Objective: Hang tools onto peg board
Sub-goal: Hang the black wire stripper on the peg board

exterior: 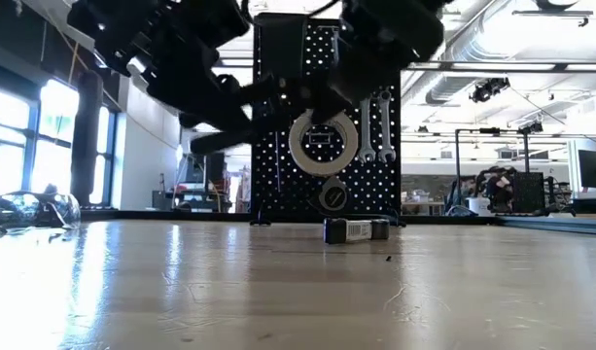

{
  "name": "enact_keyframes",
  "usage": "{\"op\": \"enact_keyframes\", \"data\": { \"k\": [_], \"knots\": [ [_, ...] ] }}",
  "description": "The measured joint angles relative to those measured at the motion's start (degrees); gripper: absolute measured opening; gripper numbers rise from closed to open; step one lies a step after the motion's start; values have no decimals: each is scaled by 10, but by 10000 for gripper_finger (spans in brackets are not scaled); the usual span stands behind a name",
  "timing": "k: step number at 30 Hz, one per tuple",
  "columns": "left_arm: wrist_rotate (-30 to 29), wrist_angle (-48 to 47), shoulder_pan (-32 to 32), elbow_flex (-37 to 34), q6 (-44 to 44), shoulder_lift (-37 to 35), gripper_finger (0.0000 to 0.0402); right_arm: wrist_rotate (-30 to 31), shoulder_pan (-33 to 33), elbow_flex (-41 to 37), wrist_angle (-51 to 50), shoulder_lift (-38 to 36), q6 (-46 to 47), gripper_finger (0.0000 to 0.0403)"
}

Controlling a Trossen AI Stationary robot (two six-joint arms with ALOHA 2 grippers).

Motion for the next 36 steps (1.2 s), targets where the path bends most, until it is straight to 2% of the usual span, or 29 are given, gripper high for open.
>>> {"op": "enact_keyframes", "data": {
  "k": [3, 9, 17, 22, 26, 30, 33, 36],
  "knots": [
    [19, -29, 4, 9, 0, 11, 168, 7, 1, 25, -25, 0, -10, 0],
    [32, -20, 5, 21, 0, 22, 152, -5, -2, 52, -87, 0, -3, 0],
    [46, -16, 6, 21, -1, 22, 89, -48, -3, 53, -117, 1, 16, 0],
    [45, -14, 7, 21, 4, 22, 61, -53, -5, 53, -117, 1, 17, 0],
    [33, -11, 7, 21, 9, 22, 22, -40, -5, 53, -118, 1, 18, 7],
    [15, 9, 10, 21, 14, 22, 19, 20, 5, 56, -140, -13, 45, 52],
    [14, 24, 13, 21, 21, 22, 19, 62, 22, 56, -147, -38, 59, 106],
    [14, 35, 12, 21, 28, 22, 19, 80, 39, 57, -160, -71, 84, 158]
  ]
}}
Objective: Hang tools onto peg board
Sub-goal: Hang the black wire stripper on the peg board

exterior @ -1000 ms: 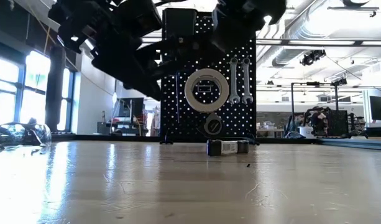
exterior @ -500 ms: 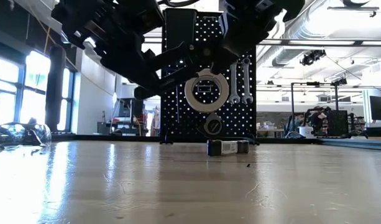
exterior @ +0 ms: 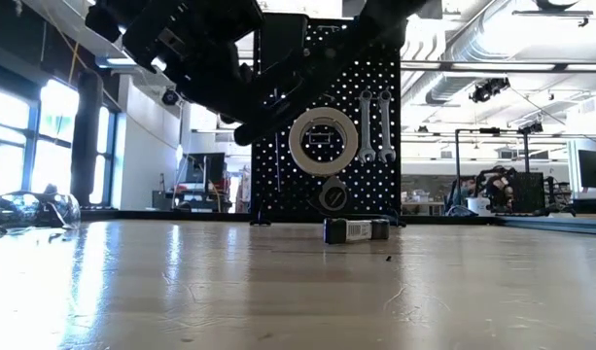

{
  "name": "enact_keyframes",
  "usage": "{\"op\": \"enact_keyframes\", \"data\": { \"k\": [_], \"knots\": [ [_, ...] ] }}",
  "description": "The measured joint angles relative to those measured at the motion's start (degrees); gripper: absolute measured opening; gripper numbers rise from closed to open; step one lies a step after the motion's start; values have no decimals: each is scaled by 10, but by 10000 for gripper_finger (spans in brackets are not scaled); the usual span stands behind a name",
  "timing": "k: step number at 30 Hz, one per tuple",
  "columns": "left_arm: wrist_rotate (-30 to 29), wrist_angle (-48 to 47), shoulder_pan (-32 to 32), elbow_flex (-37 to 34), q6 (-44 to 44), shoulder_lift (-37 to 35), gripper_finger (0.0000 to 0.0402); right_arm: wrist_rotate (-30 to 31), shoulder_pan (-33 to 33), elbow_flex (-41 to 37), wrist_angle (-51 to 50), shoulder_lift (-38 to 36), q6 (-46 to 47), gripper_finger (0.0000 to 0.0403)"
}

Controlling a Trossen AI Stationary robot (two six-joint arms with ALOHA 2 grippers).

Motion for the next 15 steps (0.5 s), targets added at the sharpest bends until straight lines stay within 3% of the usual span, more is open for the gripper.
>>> {"op": "enact_keyframes", "data": {
  "k": [4, 9, 15],
  "knots": [
    [-4, 9, 0, 0, 9, 0, 19, 11, 29, 1, -40, -46, 58, 195],
    [-7, 63, 0, -1, 32, 1, 19, 83, 85, -13, -77, -92, 141, 197],
    [13, 162, 7, -2, 73, 1, 19, 152, 132, -85, -53, -134, 212, 193]
  ]
}}
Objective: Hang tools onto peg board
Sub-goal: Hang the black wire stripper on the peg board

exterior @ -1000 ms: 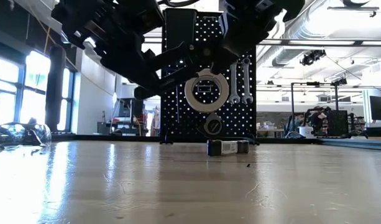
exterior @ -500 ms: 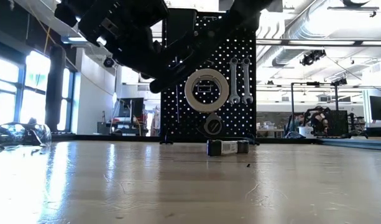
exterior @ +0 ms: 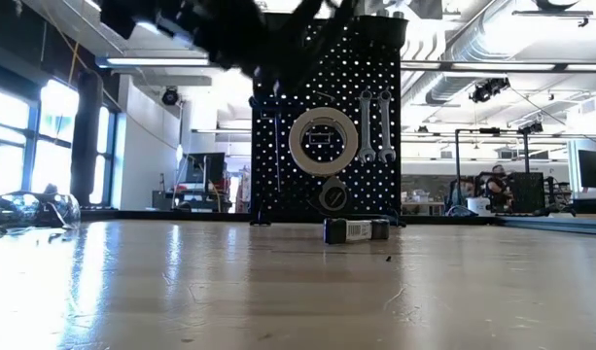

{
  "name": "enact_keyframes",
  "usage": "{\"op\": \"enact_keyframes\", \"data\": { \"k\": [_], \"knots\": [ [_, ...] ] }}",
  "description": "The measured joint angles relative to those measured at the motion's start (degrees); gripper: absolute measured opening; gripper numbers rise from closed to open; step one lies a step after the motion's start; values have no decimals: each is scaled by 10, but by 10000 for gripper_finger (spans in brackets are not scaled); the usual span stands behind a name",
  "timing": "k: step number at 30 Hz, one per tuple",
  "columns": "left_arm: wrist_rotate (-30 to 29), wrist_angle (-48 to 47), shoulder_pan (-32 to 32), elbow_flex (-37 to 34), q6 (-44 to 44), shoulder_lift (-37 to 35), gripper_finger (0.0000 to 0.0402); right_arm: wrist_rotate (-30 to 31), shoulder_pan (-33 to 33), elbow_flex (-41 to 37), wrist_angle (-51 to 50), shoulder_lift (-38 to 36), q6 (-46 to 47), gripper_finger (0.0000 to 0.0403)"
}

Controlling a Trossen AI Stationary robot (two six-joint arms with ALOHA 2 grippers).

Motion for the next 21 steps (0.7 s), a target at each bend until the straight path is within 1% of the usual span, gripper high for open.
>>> {"op": "enact_keyframes", "data": {
  "k": [2, 4, 6, 8, 12, 14, 16, 20, 21],
  "knots": [
    [22, 41, 8, 0, 8, 0, 19, 11, 6, -31, 47, -10, -16, 193],
    [56, 79, 18, 0, 13, 0, 19, 16, 7, -60, 114, -18, -61, 193],
    [82, 111, 29, 0, 13, 0, 19, 31, 5, -84, 195, -25, -128, 193],
    [95, 127, 39, 0, 12, 0, 19, 42, 0, -100, 277, -30, -199, 193],
    [129, 146, 56, 0, 6, 0, 19, 48, -23, -112, 403, -34, -330, 192],
    [137, 154, 59, 0, 4, 0, 19, 32, -39, -113, 453, -35, -381, 192],
    [149, 161, 59, 0, 5, 0, 19, 2, -57, -114, 500, -35, -424, 192],
    [154, 162, 59, 0, 9, 0, 19, -51, -81, -114, 580, -35, -489, 192],
    [152, 162, 59, 0, 11, 0, 19, -56, -85, -114, 595, -35, -501, 192]
  ]
}}
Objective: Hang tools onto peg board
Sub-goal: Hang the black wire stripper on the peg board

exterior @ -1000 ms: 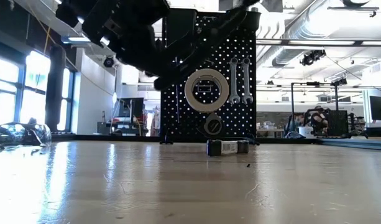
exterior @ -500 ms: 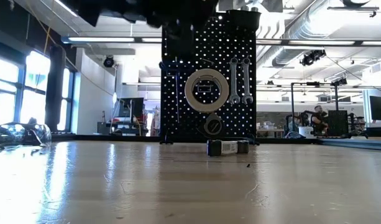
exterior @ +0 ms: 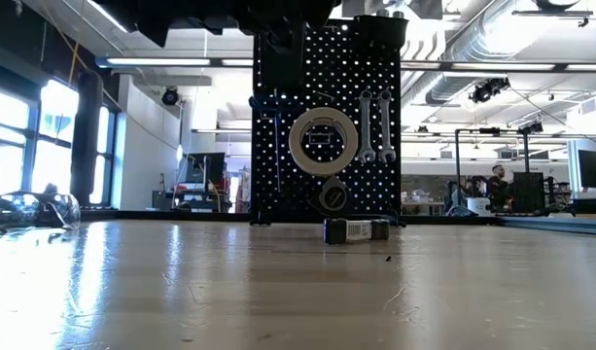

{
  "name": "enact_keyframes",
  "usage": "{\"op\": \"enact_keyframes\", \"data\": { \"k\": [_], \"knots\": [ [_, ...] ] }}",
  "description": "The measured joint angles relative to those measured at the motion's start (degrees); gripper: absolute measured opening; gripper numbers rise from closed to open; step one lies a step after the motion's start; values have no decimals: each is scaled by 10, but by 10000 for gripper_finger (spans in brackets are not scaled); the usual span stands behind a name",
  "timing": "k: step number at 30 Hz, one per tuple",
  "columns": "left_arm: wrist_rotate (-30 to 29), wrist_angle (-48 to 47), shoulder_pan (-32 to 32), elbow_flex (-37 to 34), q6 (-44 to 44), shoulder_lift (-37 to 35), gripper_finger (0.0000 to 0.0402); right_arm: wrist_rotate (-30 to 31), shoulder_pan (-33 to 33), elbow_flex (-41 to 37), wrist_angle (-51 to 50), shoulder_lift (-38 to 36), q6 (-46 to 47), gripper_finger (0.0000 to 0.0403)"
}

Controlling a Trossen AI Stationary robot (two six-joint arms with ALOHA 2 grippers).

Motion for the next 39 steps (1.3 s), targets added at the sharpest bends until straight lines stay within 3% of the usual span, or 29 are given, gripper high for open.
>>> {"op": "enact_keyframes", "data": {
  "k": [6, 18, 26, 39],
  "knots": [
    [0, 7, 2, 0, 12, 0, 19, -32, -6, 0, 51, -3, -39, 167],
    [6, 38, 6, 0, 31, 0, 19, -61, -12, 0, 48, -7, -43, 12],
    [3, 50, 7, 2, 32, -2, 24, -74, -25, 54, -16, -7, -48, 6],
    [-39, 57, 19, 0, 15, -13, 203, -41, -29, 179, -177, -8, -55, 2]
  ]
}}
